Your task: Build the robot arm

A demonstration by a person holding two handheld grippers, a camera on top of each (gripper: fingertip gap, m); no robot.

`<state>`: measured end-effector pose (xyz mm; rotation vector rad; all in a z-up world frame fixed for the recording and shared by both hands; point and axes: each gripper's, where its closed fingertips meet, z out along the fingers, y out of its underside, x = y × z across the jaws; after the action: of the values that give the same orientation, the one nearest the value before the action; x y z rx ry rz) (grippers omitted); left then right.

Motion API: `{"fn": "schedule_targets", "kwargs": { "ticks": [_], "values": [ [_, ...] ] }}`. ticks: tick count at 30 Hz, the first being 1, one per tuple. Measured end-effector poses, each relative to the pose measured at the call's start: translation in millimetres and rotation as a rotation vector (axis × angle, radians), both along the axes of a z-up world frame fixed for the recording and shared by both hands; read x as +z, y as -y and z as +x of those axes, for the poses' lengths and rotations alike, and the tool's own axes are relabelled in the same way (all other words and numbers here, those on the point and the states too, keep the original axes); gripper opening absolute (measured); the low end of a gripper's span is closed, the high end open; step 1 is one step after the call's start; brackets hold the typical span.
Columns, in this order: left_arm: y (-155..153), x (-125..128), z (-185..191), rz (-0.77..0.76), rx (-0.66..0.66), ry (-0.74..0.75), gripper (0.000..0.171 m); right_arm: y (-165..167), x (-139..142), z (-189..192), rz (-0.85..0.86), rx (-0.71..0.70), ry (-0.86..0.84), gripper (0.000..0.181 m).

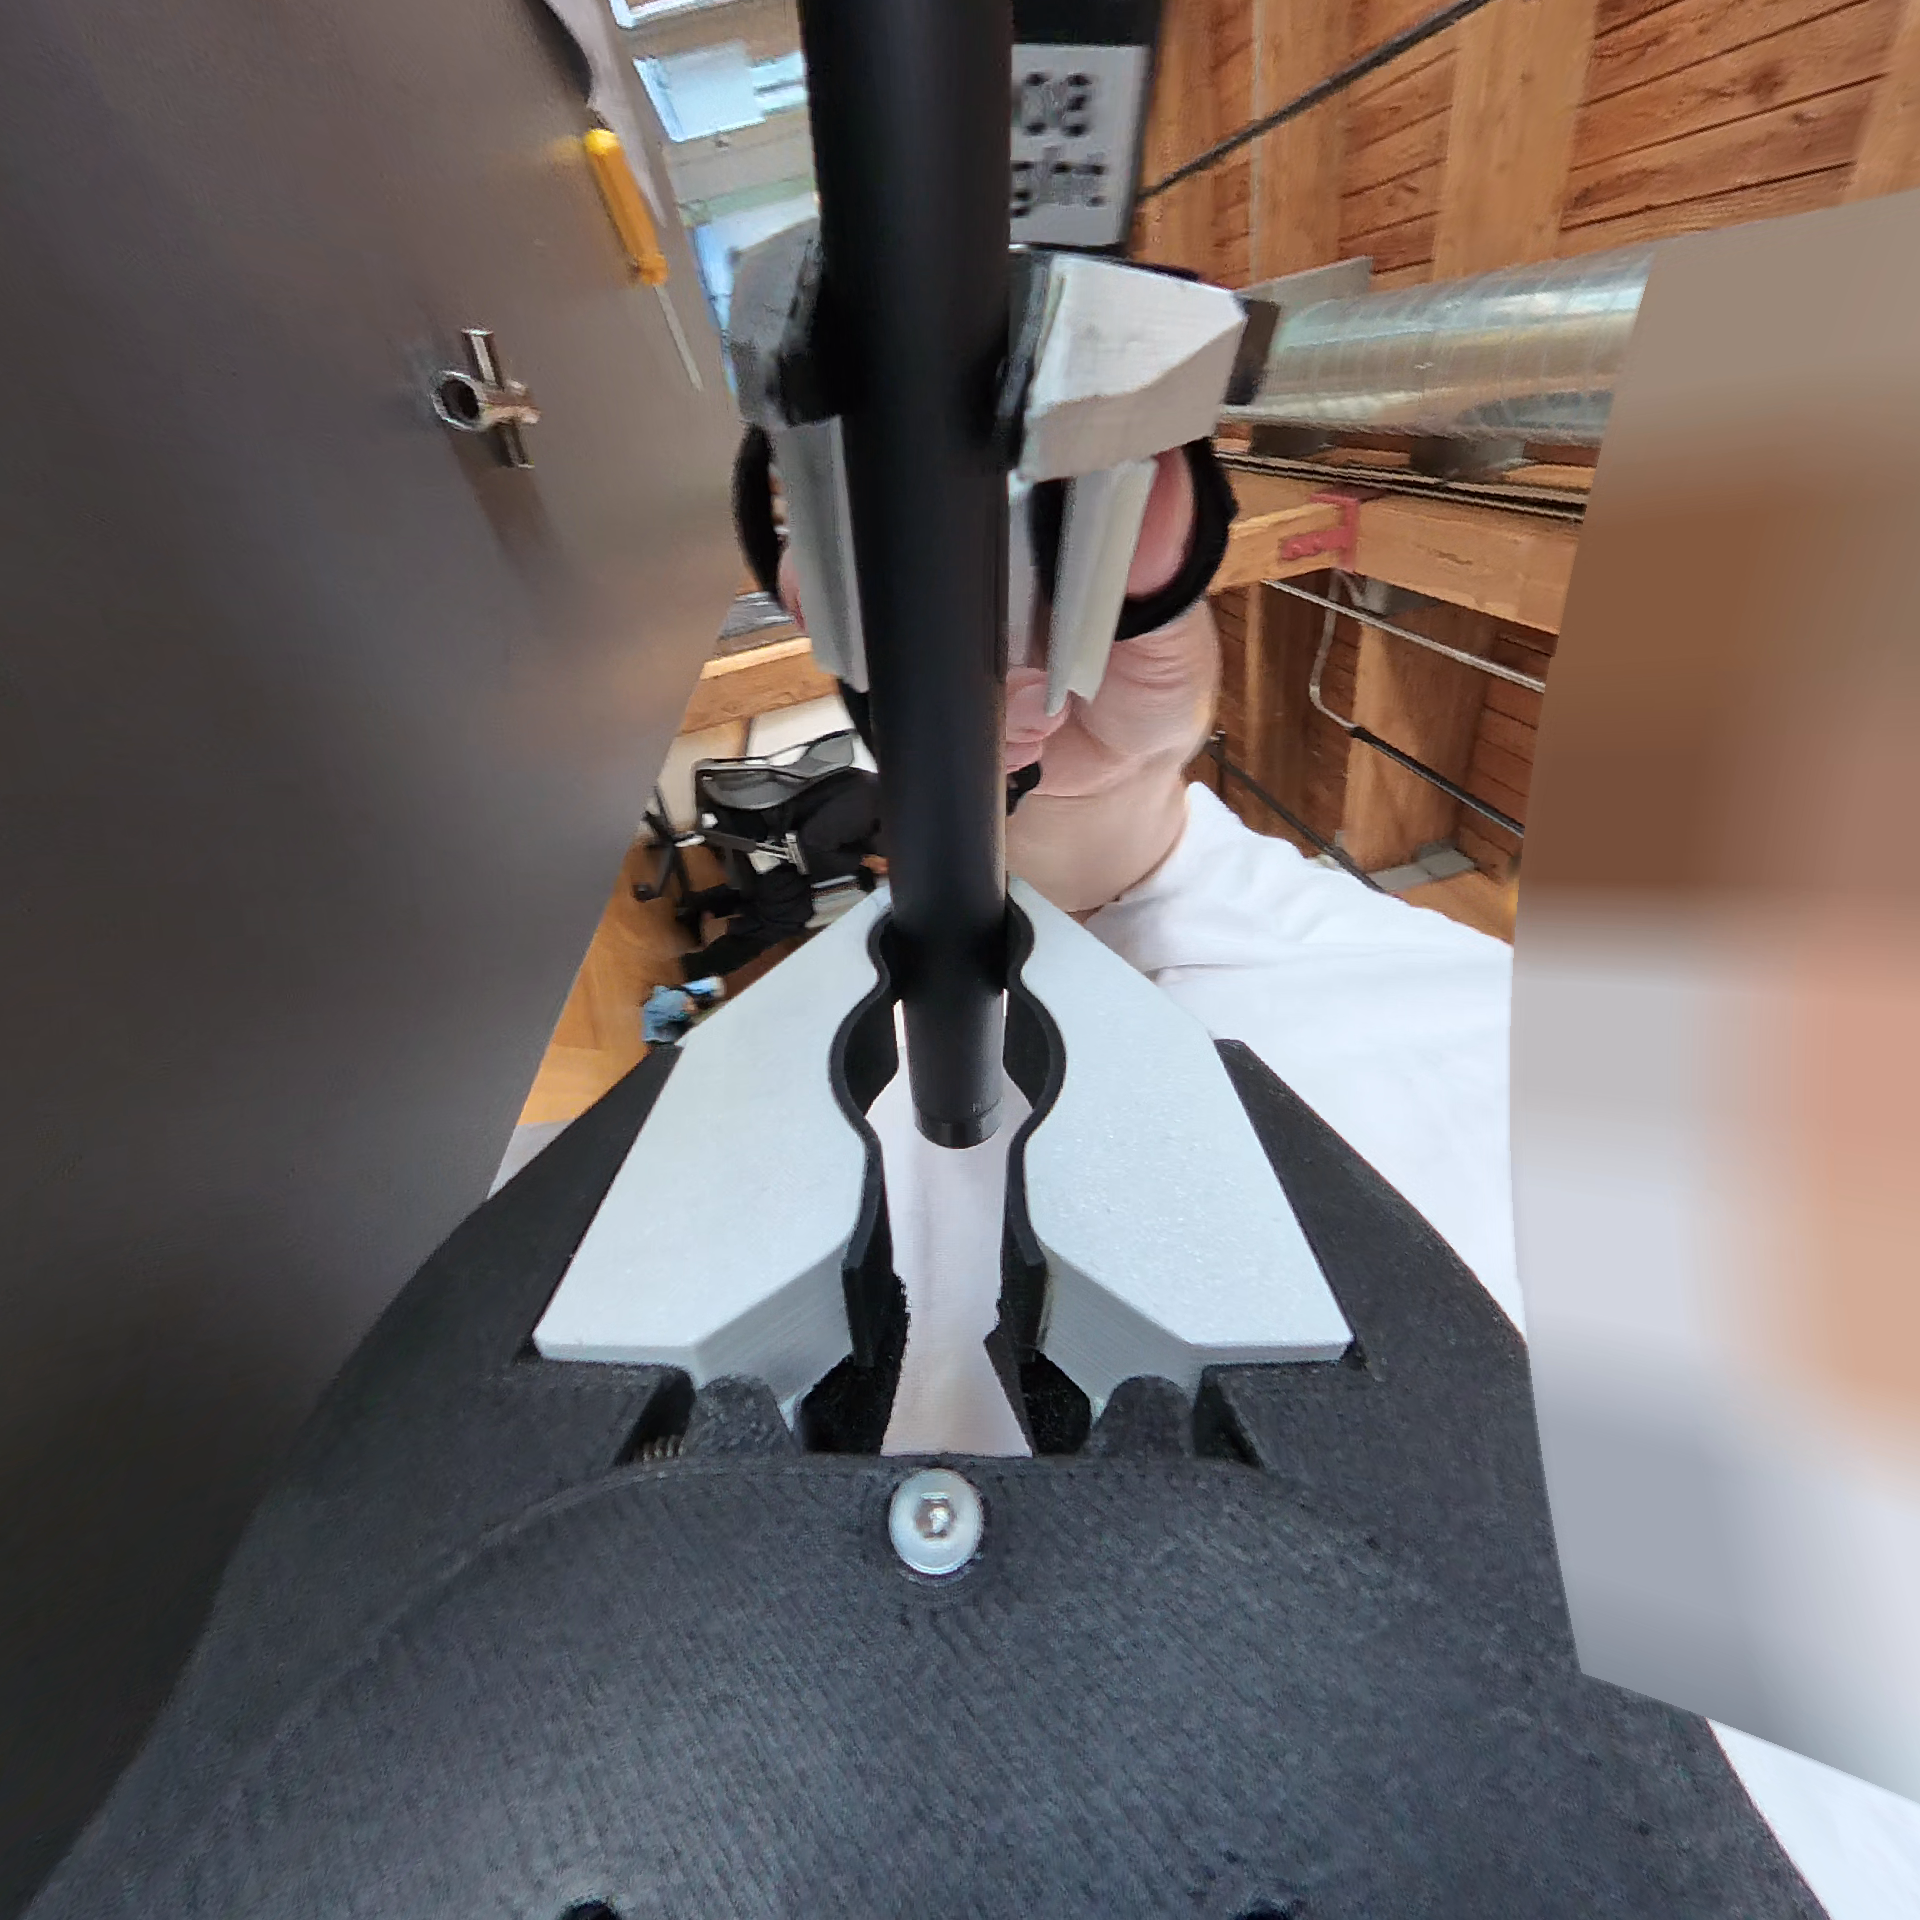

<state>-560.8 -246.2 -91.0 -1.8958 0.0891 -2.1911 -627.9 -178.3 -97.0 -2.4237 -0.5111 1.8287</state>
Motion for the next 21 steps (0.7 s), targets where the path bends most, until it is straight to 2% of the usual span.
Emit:
{"fn": "schedule_targets", "kwargs": {
  "ticks": [8, 12, 15, 21],
  "values": [
    [-3.0, 14.6, -1.8, -0.04, -0.02, 0.218, 0.01, 0.0, 6.0, -1.0, -0.185, -0.025, -0.211, 0.016],
    [-4.7, 12.6, -1.0, -0.038, -0.004, 0.18, 0.01, -2.3, 7.5, -1.4, -0.215, -0.041, -0.259, 0.015],
    [-5.3, 9.4, -0.1, -0.041, 0.003, 0.131, 0.009, -6.8, 6.9, -0.4, -0.209, -0.077, -0.214, 0.021],
    [-6.1, 8.2, -1.0, -0.042, 0.011, 0.103, 0.009, -1.4, 3.1, -3.6, -0.106, -0.026, -0.041, 0.021]
  ]
}}
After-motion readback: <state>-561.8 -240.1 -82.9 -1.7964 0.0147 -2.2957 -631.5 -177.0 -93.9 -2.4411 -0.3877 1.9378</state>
